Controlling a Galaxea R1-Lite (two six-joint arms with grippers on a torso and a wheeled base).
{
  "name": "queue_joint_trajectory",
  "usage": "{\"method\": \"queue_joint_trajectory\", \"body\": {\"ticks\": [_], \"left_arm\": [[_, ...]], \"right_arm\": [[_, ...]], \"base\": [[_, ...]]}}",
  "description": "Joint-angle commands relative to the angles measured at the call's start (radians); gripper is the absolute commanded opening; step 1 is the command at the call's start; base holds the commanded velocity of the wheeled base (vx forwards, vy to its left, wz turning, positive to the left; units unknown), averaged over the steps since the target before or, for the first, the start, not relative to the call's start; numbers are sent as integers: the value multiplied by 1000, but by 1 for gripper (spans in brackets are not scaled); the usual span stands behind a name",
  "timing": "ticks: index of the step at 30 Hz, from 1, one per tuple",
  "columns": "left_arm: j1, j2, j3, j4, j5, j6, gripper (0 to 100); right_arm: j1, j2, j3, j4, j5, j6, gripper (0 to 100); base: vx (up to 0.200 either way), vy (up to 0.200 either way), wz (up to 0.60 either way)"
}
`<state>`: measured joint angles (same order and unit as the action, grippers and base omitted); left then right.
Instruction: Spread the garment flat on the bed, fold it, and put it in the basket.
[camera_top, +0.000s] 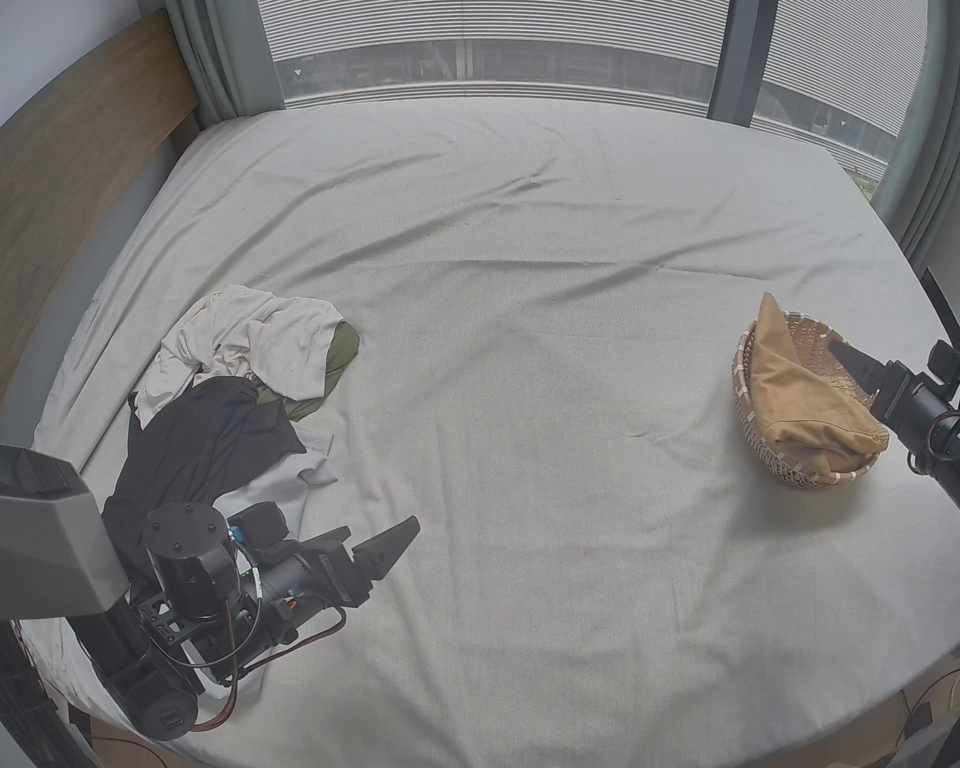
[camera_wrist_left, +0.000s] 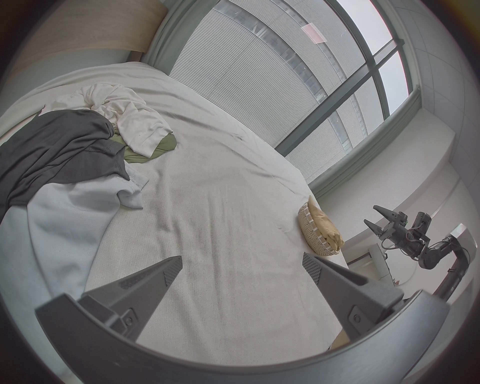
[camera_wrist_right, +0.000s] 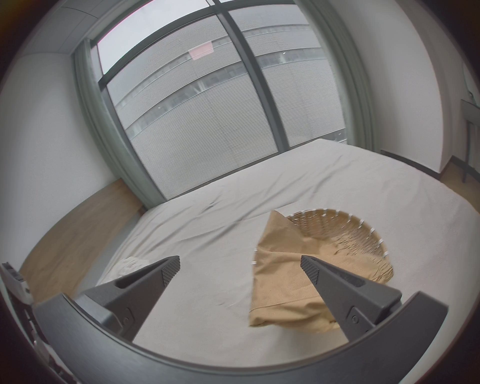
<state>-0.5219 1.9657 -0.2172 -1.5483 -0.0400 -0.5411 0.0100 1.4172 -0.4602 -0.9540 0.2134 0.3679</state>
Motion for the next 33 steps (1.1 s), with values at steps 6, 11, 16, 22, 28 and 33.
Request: {"method": "queue_joint_trajectory", "body": {"ticks": [6, 11, 16, 22, 28, 33], "left_arm": [[-18, -341, 119, 4, -47, 105, 100], [-13, -492, 217, 17, -89, 230, 100], [11, -639, 217, 111, -83, 247, 100], [26, -857, 217, 338, -83, 247, 100], [103, -1223, 217, 774, -84, 243, 100], [169, -1450, 217, 1005, -92, 242, 100]], "right_arm": [[436, -175, 219, 52, 35, -149, 100], [449, -299, 311, 55, 35, -181, 100], [430, -486, 410, 127, 34, -254, 100], [350, -739, 417, 337, 34, -260, 100], [271, -992, 414, 561, 37, -260, 100], [196, -1118, 417, 666, 73, -259, 100]], "base": [[0, 0, 0], [0, 0, 0], [0, 0, 0], [0, 0, 0], [0, 0, 0], [0, 0, 0]]}}
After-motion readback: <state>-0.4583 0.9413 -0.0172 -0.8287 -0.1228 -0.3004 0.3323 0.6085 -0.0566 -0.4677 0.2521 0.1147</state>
